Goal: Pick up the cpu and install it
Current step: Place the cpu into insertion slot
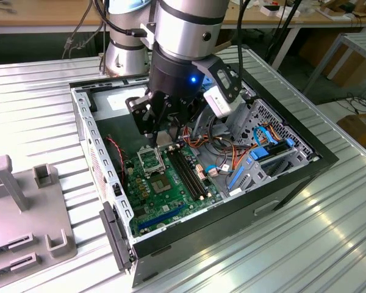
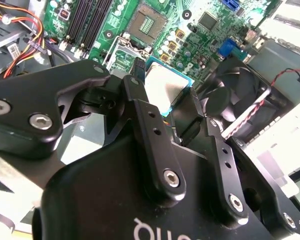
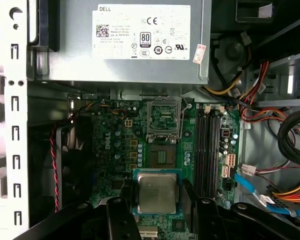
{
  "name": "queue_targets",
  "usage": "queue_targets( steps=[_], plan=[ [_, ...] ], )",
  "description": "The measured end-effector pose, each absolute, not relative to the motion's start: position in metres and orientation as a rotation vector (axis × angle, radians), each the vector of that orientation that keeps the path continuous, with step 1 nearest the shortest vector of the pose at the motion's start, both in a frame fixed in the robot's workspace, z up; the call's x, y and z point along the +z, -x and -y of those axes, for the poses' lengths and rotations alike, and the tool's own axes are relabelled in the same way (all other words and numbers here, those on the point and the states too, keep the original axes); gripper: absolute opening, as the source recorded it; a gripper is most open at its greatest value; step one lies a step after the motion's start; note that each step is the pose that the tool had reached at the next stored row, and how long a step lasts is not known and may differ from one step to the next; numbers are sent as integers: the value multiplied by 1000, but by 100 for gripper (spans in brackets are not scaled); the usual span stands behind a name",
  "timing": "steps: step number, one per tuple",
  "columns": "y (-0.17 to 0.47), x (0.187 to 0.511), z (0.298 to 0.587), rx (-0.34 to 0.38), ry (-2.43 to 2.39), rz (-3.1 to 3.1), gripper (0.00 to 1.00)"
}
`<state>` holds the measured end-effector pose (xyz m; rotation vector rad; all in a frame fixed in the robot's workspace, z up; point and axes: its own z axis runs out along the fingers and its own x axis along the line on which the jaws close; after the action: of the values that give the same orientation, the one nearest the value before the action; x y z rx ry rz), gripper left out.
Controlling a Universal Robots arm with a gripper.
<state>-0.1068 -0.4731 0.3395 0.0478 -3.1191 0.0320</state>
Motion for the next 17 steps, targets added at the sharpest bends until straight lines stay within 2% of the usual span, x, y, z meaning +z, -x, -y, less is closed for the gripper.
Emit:
queue_targets(
  steps=[17],
  plan=[
    [106,304,475,32,-48,3119,47]
  ],
)
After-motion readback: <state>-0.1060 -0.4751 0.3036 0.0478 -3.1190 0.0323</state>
